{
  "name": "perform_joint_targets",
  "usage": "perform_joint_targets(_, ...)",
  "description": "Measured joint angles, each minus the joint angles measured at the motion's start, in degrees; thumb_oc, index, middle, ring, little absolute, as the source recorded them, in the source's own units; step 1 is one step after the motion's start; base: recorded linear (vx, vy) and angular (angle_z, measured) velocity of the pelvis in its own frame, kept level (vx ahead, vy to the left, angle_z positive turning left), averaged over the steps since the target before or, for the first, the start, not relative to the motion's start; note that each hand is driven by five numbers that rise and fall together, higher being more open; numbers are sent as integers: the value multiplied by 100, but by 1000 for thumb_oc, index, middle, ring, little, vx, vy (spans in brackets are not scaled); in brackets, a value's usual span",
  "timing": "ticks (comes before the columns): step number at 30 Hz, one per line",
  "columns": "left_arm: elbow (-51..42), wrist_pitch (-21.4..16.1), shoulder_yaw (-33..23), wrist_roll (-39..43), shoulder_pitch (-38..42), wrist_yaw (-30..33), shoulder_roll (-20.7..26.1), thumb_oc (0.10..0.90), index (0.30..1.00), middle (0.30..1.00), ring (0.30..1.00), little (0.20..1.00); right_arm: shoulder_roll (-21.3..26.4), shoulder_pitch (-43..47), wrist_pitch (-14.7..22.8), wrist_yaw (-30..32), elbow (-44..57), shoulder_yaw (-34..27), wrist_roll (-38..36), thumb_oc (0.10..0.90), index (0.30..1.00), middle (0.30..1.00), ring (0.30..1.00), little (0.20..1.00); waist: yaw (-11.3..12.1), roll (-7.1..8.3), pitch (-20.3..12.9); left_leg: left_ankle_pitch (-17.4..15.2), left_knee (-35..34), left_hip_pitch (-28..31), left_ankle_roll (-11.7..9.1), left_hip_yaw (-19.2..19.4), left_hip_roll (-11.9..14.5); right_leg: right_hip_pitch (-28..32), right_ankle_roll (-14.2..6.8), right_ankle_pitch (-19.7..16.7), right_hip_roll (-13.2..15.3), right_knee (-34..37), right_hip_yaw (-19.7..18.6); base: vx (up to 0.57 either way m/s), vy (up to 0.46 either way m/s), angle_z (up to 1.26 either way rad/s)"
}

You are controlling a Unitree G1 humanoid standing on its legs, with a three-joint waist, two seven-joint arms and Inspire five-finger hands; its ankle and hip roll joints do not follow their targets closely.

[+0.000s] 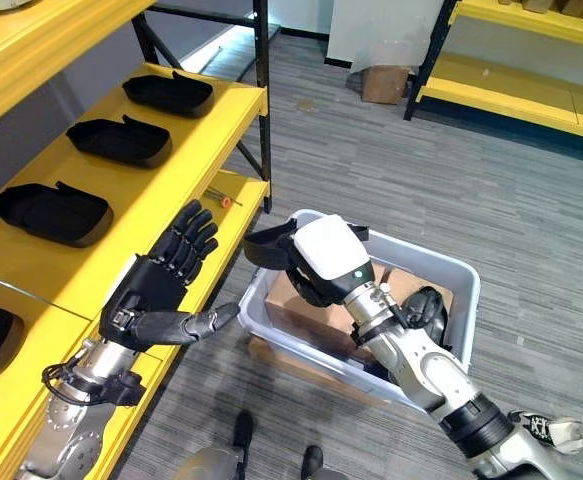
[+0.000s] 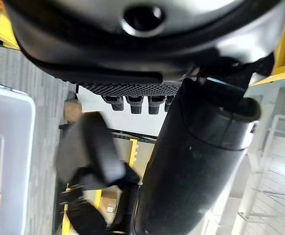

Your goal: Move parts from the plastic box to the shelf.

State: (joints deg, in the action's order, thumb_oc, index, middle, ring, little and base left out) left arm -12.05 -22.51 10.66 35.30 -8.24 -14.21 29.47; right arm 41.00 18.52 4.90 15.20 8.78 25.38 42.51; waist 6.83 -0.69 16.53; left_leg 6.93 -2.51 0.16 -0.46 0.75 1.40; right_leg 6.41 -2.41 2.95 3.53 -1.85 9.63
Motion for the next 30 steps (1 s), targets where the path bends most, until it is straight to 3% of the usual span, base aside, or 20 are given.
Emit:
perform_joint_targets(6, 19, -6, 5, -8, -299, 33, -133, 900, 1000, 1000, 1000, 1000, 3, -4, 40, 3, -21, 9, -81, 400, 300, 300, 300, 300, 158, -83, -117, 64, -59, -57, -90, -170, 79, -5, 75, -40, -110, 66, 107, -109, -56, 11)
perform_joint_targets(9, 107, -23, 7, -9, -404, 27, -190, 900, 1000, 1000, 1000, 1000, 7, -9, 62, 19, -27, 15, -100, 400, 300, 300, 300, 300, 186, -160, -218, 158, -39, -295, -137, -258, 102, -131, 116, -53, -138, 15, 339, -145, 24, 42)
perform_joint_targets(10, 257, -51, 33, -6, -333, -28, -200, 900, 1000, 1000, 1000, 1000, 60, -76, 82, 36, -18, 2, -98, 400, 300, 300, 300, 300, 128, -210, -240, 176, -65, -456, -196, -74, 96, -111, 124, -61, -134, 10, 587, -182, 76, 80)
perform_joint_targets(13, 496, -52, 110, 0, -139, -52, -198, 900, 1000, 1000, 1000, 1000, 256, -323, 91, 45, -28, -72, -96, 400, 300, 300, 300, 300, -59, -190, -243, -332, 201, -549, 108, 1608, 480, -97, 156, 5, 151, -105, 1116, -153, 143, 91)
perform_joint_targets(15, 500, -91, 179, 6, -142, -22, -174, 900, 1000, 1000, 1000, 1000, 281, -451, 116, 97, -66, -105, -97, 400, 300, 300, 300, 300, -78, -161, -230, -544, 597, -574, 327, 1967, 541, -111, 134, 96, 351, -267, 1172, -127, 214, 30)
perform_joint_targets(17, 468, -183, 383, -3, -127, 86, -154, 900, 1000, 1000, 1000, 1000, 265, -605, 180, 232, -84, -115, -99, 400, 300, 300, 300, 300, -211, -52, -230, -717, 1306, -458, 224, 1935, 580, -153, -53, 259, 796, -662, 1172, -91, 205, 27)
perform_joint_targets(18, 416, -205, 467, -9, -108, 112, -169, 900, 1000, 1000, 1000, 1000, 338, -628, 239, 338, -62, -117, -101, 400, 300, 300, 300, 300, -345, -97, -264, -577, 1267, -281, 105, 1822, 549, -184, -263, 402, 860, -871, 1159, -135, 433, 35)
perform_joint_targets(19, 372, -245, 529, -16, 48, 134, -172, 900, 1000, 1000, 1000, 1000, 296, -650, 317, 512, -82, -226, -101, 400, 300, 300, 300, 300, -505, -44, -290, -664, 924, -159, 50, 1694, 324, -338, -332, 407, 1042, -1068, 1080, -129, 460, 29)
perform_joint_targets(21, 392, -236, 576, -10, 381, 220, -116, 900, 1000, 1000, 1000, 1000, 122, -674, 367, 693, -73, -390, -107, 400, 300, 300, 300, 300, -530, 118, -305, -530, 656, -208, 192, 1608, 107, -500, -289, 349, 1178, -1097, 951, -47, 292, 21)
perform_joint_targets(24, 465, -188, 581, 3, 618, 240, -83, 900, 1000, 1000, 1000, 1000, 46, -688, 461, 826, -69, -445, -128, 400, 300, 300, 300, 300, -518, 173, -306, -517, 590, -195, 301, 1612, -30, -442, -311, 202, 1260, -912, 762, -51, 262, 12)
perform_joint_targets(30, 286, -99, 641, -12, 227, 31, 366, 900, 1000, 1000, 1000, 1000, -93, -863, 728, 898, 233, -698, -326, 400, 300, 300, 300, 300, -480, 174, -307, -290, 195, -87, 416, 1558, -236, -88, -657, -266, 1284, -167, 807, -75, 226, 10)
